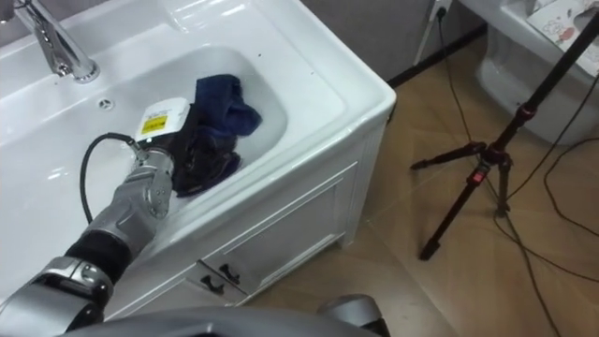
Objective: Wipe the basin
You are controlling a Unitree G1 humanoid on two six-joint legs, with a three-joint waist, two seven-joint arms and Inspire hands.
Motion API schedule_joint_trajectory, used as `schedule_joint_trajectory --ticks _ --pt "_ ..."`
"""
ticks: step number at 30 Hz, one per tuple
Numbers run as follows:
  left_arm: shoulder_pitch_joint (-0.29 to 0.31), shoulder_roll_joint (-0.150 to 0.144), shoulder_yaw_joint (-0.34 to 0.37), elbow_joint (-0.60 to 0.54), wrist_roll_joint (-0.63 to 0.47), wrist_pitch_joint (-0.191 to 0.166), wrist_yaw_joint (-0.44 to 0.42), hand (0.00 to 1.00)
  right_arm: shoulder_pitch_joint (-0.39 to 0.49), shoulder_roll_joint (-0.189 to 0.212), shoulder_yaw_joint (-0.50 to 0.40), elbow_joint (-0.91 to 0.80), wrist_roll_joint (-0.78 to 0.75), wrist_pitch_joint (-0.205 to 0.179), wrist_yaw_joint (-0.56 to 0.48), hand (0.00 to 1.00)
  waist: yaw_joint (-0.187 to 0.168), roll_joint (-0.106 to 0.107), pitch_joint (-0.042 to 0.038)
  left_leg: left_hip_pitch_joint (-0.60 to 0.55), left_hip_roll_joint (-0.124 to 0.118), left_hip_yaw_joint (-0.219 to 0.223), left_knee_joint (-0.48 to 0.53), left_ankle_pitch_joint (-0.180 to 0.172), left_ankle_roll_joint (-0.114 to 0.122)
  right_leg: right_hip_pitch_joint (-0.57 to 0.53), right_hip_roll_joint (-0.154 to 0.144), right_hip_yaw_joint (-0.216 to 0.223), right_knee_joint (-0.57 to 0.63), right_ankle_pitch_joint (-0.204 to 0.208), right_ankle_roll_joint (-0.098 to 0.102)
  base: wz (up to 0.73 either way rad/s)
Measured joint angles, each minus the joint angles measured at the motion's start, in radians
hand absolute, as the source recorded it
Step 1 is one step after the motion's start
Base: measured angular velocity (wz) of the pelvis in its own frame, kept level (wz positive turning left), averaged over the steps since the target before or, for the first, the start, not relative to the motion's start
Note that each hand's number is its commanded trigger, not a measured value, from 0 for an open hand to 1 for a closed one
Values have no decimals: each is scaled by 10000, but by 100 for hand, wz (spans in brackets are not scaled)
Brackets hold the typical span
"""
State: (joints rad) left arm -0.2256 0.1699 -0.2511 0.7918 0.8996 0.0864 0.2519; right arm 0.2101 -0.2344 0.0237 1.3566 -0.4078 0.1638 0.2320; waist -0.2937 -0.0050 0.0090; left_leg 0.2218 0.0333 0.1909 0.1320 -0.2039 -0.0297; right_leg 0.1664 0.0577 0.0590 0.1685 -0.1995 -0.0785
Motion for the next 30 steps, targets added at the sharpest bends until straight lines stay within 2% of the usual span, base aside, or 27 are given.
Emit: schedule_joint_trajectory --ticks 4,5,11,16,19,22,26,30 --pt "120 12 437 611 79 -32 130 100 -5 11 -364 -7 0 99 31 0 61 -3 -20 165 17 -15 -42 -1 -1 130 30 50 -27 7 -12 -5" --pt "206 32 667 674 128 -30 149 100 -2 18 -482 -26 0 123 42 0 120 9 -65 174 33 -25 -24 -1 -1 118 52 103 -30 18 -30 -17" --pt "374 129 1739 1169 1260 -8 178 100 106 46 -1056 3 -354 272 103 0 538 27 -94 332 129 -29 -25 -1 -2 194 158 208 -24 74 -119 -7" --pt "418 467 1787 1510 1691 168 292 100 72 41 -1057 -96 -350 345 116 0 594 41 -117 326 156 -134 1 0 -4 308 189 112 -121 114 -151 7" --pt "434 630 2115 1485 2127 292 279 100 153 36 -1156 -287 -344 387 121 0 847 70 -143 272 201 -94 3 -1 -5 243 222 131 -166 161 -175 -5" --pt "612 997 2199 1499 2347 385 243 100 28 -67 -1254 -494 -314 460 114 0 884 200 -283 75 220 -128 28 -2 -8 92 215 -11 -180 195 -204 6" --pt "748 1371 2220 1672 2377 390 248 100 -160 -270 -1252 -371 -289 427 101 0 1080 464 -274 -1 231 -165 31 5 -15 75 212 -119 -189 233 -226 8" --pt "874 1579 2477 1664 2462 392 249 100 -394 -314 -1258 -358 -253 390 56 0 1132 527 -263 -28 235 -425 19 36 -60 87 219 -284 -206 217 -260 11"
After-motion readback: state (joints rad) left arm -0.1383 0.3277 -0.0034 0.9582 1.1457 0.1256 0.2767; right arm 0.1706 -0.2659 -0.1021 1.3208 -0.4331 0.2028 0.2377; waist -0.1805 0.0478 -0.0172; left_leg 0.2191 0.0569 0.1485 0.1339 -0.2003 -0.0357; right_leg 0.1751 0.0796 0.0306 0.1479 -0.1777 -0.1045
